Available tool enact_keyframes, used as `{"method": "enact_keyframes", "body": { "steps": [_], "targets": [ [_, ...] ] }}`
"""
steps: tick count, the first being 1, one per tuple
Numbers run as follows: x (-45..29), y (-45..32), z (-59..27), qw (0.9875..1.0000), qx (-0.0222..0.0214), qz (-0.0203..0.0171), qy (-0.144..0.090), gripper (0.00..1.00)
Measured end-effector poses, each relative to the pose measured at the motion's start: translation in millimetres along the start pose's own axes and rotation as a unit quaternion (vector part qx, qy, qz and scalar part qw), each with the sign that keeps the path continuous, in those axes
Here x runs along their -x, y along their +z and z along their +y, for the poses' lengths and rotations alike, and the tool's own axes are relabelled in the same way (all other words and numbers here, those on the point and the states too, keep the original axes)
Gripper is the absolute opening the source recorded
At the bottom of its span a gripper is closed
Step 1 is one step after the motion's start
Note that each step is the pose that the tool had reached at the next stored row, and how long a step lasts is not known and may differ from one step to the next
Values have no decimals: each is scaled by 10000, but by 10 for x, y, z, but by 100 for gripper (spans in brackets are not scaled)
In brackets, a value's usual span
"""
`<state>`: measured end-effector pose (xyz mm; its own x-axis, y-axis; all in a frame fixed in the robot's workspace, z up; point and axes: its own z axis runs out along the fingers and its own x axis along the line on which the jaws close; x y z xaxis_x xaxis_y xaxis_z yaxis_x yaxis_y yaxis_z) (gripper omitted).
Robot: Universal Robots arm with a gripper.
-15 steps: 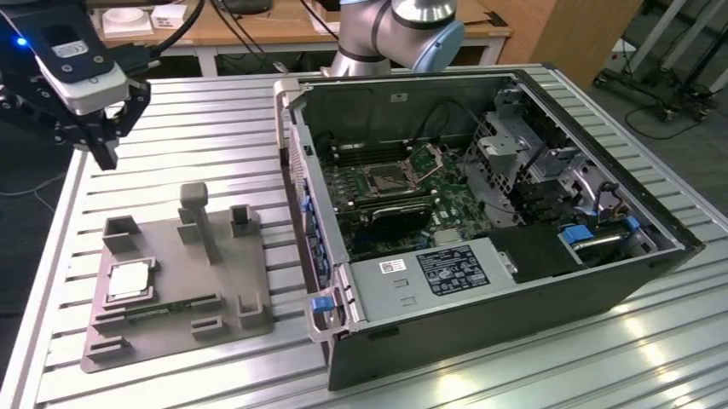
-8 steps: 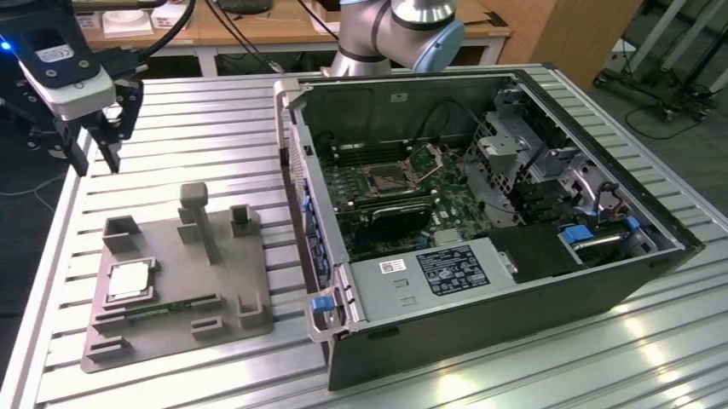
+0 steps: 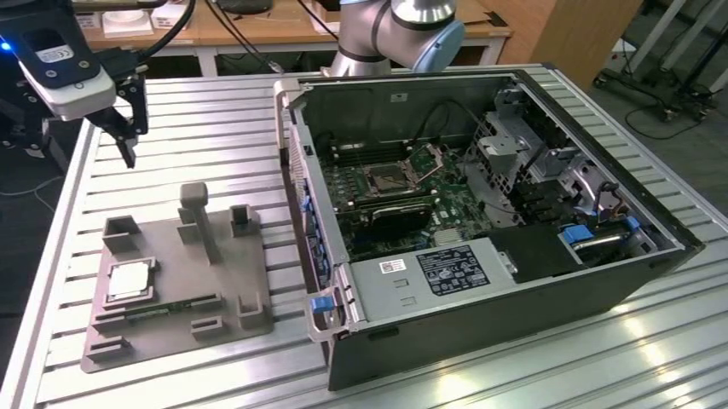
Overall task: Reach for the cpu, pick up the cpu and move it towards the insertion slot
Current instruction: 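Reach for the cpu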
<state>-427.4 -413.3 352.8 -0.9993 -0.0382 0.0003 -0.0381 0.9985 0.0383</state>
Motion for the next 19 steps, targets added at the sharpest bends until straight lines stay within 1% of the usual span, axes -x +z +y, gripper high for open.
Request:
{"method": "enact_keyframes", "body": {
  "steps": [2,3,6,9,11,13,19],
  "targets": [
    [0,10,0,10000,1,-1,0,64],
    [-2,19,-1,10000,4,-1,0,71],
    [-13,48,-2,10000,15,-2,-1,71],
    [-62,74,-3,10000,17,-14,-1,71],
    [-86,91,-7,10000,17,-14,-1,71],
    [-96,113,-15,10000,18,-15,-1,71],
    [-112,214,-139,10000,25,-15,-1,71]
  ]
}}
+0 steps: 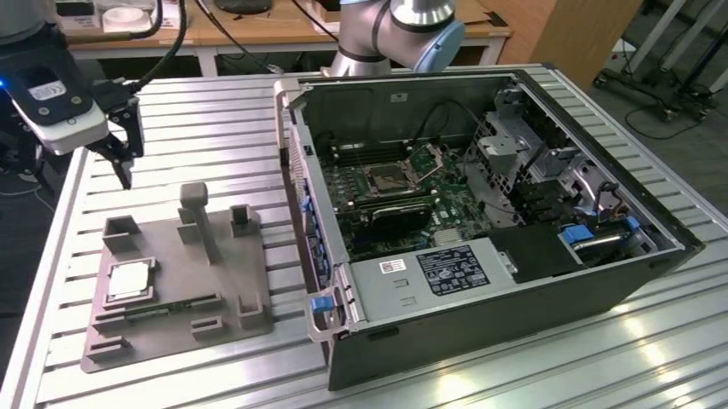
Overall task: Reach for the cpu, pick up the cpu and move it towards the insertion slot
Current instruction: 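Reach for the cpu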
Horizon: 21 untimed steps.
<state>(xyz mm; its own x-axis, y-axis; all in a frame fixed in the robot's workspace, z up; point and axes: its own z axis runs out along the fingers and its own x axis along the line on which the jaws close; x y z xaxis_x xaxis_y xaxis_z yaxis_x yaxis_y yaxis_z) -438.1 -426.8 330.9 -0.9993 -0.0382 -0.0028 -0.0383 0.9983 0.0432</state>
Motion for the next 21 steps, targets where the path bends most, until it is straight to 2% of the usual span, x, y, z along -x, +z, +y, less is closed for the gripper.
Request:
{"method": "enact_keyframes", "body": {
  "steps": [5,7,8,9,12,13,21],
  "targets": [
    [-25,81,-7,10000,23,0,0,71],
    [-64,96,-21,10000,55,-1,0,71],
    [-86,101,-31,10000,88,-4,0,71],
    [-102,103,-42,9999,139,-5,0,71],
    [-127,107,-78,9995,326,-12,0,71],
    [-128,118,-92,9994,346,-12,1,71],
    [-130,246,-128,9994,338,-13,1,71]
  ]
}}
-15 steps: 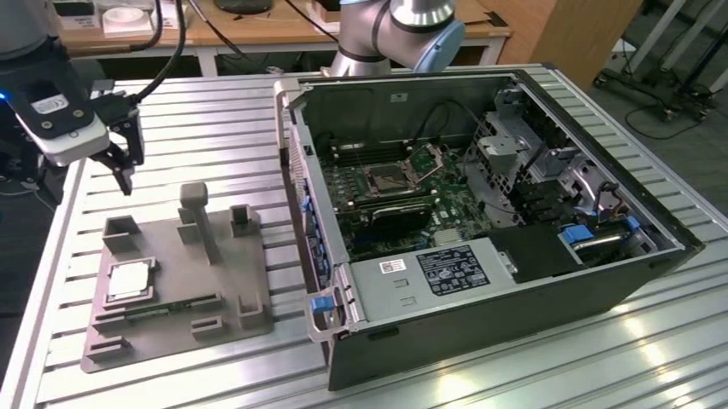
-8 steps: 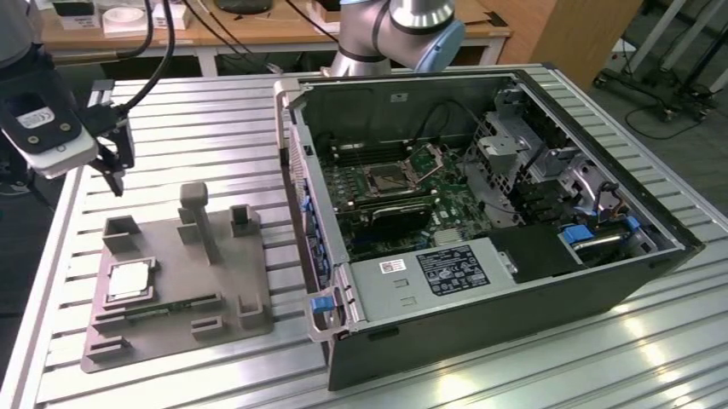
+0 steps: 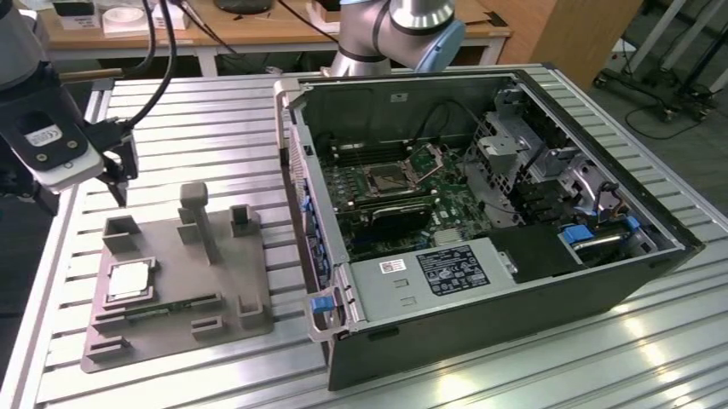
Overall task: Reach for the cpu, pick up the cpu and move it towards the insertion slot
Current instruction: 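Reach for the cpu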
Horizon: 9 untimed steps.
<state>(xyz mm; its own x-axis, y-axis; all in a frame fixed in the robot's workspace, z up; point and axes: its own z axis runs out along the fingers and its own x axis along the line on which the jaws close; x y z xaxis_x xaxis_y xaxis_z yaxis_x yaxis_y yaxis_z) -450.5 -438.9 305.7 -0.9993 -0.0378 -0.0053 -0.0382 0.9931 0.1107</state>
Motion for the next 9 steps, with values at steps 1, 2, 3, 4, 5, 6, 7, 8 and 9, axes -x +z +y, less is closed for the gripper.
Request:
{"method": "enact_keyframes", "body": {
  "steps": [1,2,3,4,5,6,7,8,9],
  "targets": [
    [0,19,-3,10000,-2,0,0,71],
    [0,32,-4,10000,-2,0,0,71],
    [0,36,-5,10000,-3,0,0,71],
    [0,35,-5,10000,-3,1,0,71],
    [0,35,-5,10000,-3,1,0,71],
    [0,36,-5,10000,-3,1,0,71],
    [0,37,-5,10000,-3,1,0,71],
    [0,37,-5,10000,-3,0,0,71],
    [0,37,-5,10000,-3,1,0,71]
  ]
}}
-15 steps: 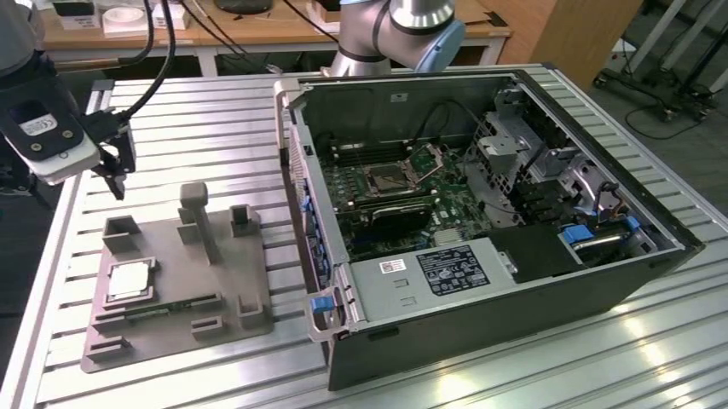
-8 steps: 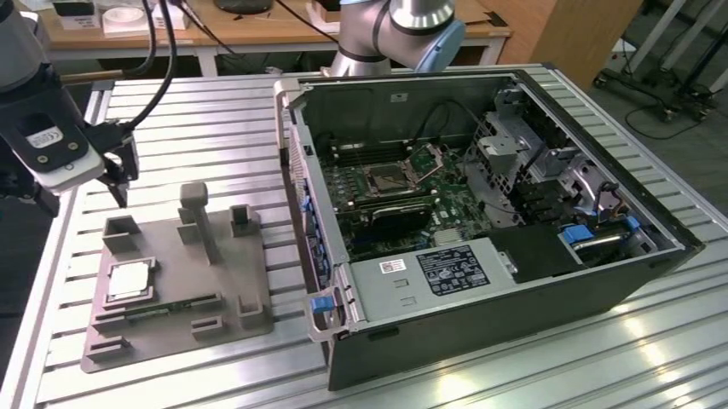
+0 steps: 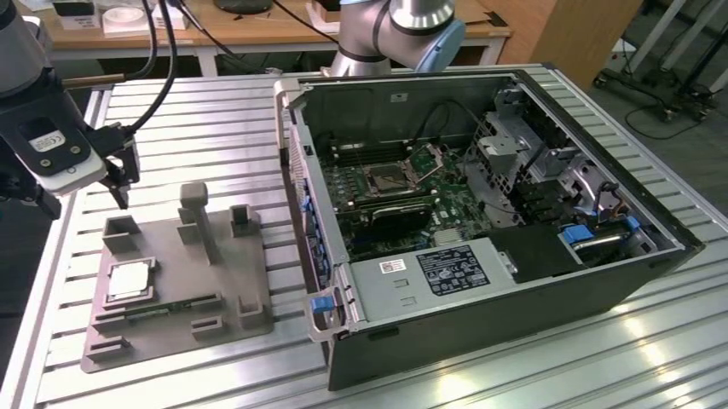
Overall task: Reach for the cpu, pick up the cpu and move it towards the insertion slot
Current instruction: 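Reach for the cpu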
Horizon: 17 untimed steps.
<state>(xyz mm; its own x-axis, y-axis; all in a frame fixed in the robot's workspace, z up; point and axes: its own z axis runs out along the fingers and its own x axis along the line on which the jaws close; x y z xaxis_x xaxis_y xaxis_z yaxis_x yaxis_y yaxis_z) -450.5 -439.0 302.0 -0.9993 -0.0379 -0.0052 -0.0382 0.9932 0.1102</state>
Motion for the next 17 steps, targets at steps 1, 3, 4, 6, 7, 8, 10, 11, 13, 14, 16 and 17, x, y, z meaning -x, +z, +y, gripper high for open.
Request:
{"method": "enact_keyframes", "body": {
  "steps": [1,3,4,6,7,8,10,11,13,14,16,17],
  "targets": [
    [0,0,0,10000,0,0,0,71],
    [0,1,0,10000,1,0,0,71],
    [0,2,0,10000,3,-1,0,71],
    [0,3,0,10000,12,-1,0,71],
    [0,4,-1,10000,13,-1,0,71],
    [0,9,-1,10000,14,-2,0,71],
    [0,34,-5,10000,13,-1,0,71],
    [0,51,-11,10000,13,0,-1,71],
    [-1,84,-35,10000,13,0,0,71],
    [-3,100,-57,10000,13,0,0,71],
    [-3,112,-67,10000,13,-1,0,71],
    [-3,111,-67,10000,12,-1,0,71]
  ]
}}
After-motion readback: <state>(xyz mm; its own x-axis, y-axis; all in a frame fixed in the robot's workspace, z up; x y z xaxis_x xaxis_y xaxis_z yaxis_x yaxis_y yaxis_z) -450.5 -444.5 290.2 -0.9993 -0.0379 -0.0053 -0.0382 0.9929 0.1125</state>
